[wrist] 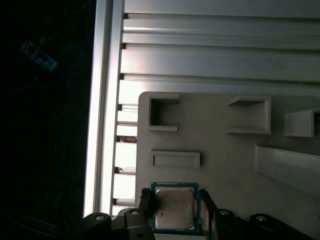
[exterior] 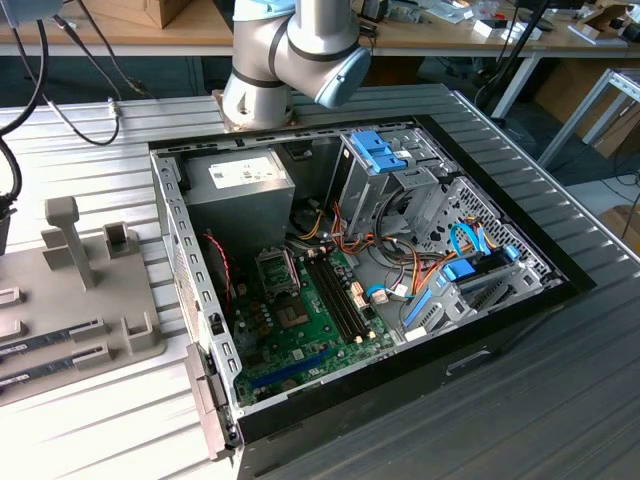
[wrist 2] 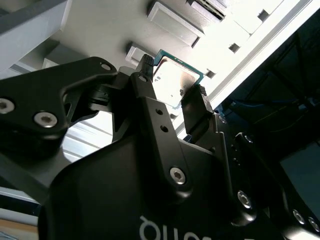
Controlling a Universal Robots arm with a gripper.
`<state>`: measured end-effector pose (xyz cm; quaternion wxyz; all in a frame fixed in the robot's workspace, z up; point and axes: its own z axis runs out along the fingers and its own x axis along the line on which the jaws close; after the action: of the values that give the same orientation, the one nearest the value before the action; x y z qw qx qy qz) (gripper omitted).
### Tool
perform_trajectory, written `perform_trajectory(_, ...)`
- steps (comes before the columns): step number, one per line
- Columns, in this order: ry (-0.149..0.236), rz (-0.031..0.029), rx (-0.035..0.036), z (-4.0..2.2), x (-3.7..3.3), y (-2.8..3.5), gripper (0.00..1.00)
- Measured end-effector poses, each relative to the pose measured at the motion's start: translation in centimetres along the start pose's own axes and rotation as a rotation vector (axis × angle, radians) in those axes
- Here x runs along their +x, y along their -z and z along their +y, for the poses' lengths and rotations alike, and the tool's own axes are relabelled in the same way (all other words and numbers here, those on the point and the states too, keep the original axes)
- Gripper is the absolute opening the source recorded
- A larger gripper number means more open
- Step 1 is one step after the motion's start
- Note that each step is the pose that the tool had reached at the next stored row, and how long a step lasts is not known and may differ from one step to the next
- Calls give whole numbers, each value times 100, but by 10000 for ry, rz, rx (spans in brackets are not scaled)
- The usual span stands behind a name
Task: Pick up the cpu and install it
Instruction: 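Pick up the cpu and move it towards the insertion slot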
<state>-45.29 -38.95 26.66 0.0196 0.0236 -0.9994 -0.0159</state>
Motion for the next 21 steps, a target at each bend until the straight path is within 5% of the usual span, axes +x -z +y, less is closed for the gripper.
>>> perform_trajectory(21, 0, 0, 0, 2, 2, 54, 47)
